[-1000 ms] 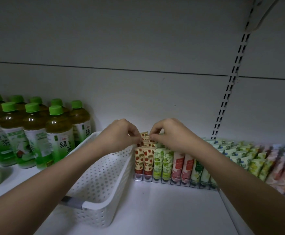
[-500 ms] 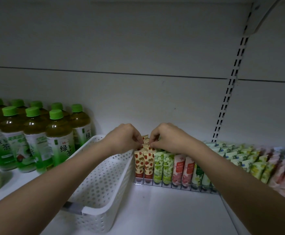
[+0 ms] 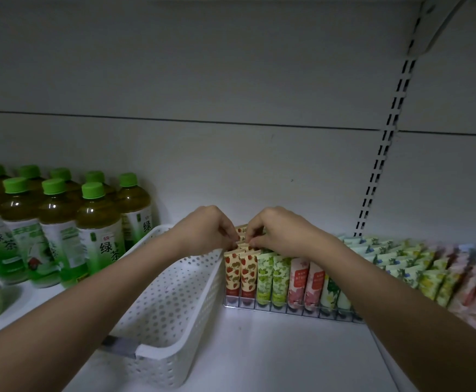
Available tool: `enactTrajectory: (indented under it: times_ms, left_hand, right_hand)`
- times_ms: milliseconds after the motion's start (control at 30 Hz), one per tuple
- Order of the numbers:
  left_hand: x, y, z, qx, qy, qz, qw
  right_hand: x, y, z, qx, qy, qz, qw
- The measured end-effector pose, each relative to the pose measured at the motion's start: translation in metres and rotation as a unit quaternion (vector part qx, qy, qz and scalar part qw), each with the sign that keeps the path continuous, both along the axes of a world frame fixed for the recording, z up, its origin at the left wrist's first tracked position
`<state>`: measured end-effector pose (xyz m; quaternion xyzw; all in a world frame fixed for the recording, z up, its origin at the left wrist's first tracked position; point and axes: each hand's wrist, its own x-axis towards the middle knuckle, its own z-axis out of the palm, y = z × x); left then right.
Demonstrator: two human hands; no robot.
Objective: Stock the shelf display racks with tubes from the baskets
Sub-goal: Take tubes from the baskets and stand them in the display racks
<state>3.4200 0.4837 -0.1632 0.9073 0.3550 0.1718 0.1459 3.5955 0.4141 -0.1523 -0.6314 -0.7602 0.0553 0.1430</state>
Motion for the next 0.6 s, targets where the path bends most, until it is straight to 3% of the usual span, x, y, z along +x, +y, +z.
enactTrajectory:
  times_ms: [600]
  left_hand:
    - [0.0004,0.0018,0.001,-0.014,0.004,0.0,1.0]
  right_hand:
    - [0.0004,0.0015,-0.0049,0.022,-0.015,-0.022,0.999]
